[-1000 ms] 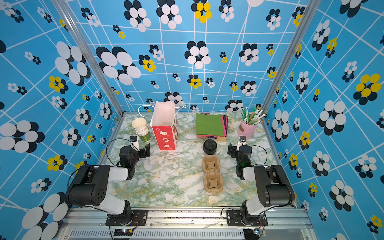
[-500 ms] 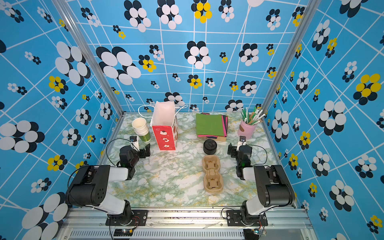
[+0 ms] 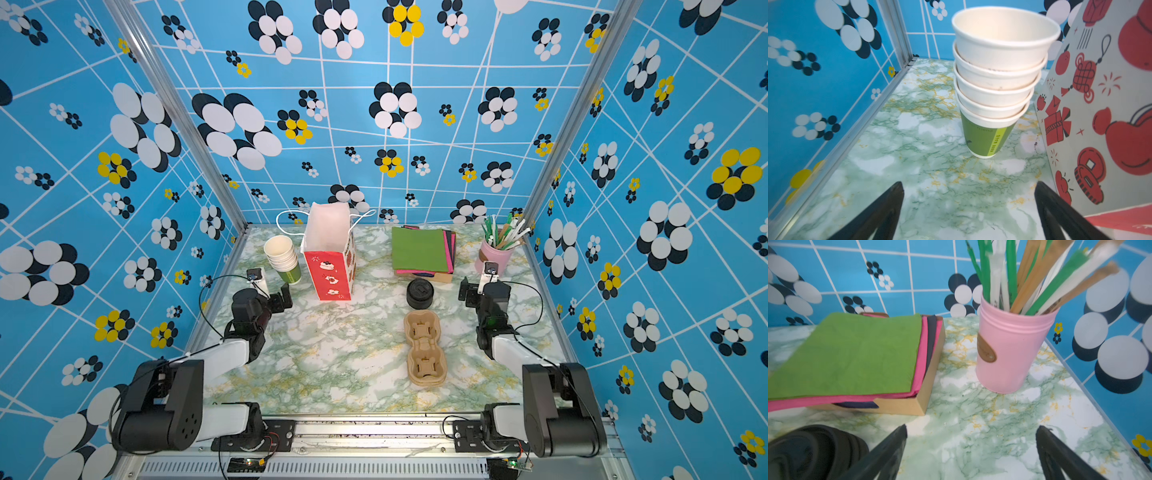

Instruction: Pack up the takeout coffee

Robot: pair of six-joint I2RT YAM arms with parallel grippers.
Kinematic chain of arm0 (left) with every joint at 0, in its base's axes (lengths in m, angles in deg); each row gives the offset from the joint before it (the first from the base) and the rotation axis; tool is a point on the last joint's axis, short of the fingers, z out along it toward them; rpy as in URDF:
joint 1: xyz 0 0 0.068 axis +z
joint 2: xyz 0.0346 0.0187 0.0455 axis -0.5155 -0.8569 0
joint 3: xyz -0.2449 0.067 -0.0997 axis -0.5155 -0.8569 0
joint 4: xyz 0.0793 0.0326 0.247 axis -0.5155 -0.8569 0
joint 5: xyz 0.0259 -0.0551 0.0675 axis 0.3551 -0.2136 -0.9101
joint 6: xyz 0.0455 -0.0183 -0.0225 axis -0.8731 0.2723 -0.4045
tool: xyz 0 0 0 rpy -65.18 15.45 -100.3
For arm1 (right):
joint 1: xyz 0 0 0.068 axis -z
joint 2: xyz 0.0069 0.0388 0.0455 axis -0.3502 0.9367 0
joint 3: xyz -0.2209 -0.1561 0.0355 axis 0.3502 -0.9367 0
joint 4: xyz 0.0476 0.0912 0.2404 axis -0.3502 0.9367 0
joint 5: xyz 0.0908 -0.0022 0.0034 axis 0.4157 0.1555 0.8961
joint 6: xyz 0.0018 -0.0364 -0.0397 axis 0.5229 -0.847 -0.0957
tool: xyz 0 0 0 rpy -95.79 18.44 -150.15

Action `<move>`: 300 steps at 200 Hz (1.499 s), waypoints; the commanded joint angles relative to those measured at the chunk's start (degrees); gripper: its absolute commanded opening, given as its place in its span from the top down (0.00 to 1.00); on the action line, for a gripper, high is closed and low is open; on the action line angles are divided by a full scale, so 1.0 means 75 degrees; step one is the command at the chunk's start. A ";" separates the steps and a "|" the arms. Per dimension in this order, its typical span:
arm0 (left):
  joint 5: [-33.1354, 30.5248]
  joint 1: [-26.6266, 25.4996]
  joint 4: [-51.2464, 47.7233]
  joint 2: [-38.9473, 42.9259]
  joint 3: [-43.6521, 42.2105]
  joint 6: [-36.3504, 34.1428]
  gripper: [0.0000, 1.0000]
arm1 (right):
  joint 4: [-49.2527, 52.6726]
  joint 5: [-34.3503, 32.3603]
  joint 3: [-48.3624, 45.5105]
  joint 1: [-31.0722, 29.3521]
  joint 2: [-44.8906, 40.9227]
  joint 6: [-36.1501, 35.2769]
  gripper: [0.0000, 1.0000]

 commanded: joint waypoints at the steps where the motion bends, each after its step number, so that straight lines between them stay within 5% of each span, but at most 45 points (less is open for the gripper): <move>1: -0.0768 -0.0036 -0.1795 0.1112 0.0318 0.0531 0.01 | 0.1488 -0.0060 0.0275 0.0032 -0.0811 0.0135 0.01; 28: -0.0691 0.0075 -0.3865 0.2491 0.1102 0.1068 0.01 | 0.2977 0.0174 0.0767 0.0032 -0.1881 0.0476 0.01; 53: 0.0287 0.0364 -0.5674 0.2950 0.2388 0.1445 0.01 | 0.4484 0.0796 0.1518 0.0034 -0.2591 0.0633 0.01; 93: 0.1247 0.0608 -0.8366 0.2171 0.4722 0.1750 0.01 | 0.6537 0.1780 0.2698 0.0027 -0.2599 0.0761 0.01; 148: 0.2537 0.1406 -0.9171 0.0676 0.6105 0.3326 0.11 | 0.7394 0.2200 0.3245 -0.0018 -0.2284 0.0520 0.01; 167: 0.2264 0.1374 -0.9535 0.0045 0.6573 0.3683 0.20 | 0.7595 0.2191 0.3319 -0.0038 -0.2239 0.0483 0.01; 211: 0.0807 0.0914 -1.0396 -0.1247 0.7787 0.3826 0.21 | 0.7778 0.2314 0.3278 -0.0172 -0.2154 0.0526 0.01; 300: 0.0205 0.0482 -1.1689 -0.3616 1.0205 0.4148 0.33 | 0.7738 0.2195 0.3418 -0.0946 -0.1563 0.0523 0.02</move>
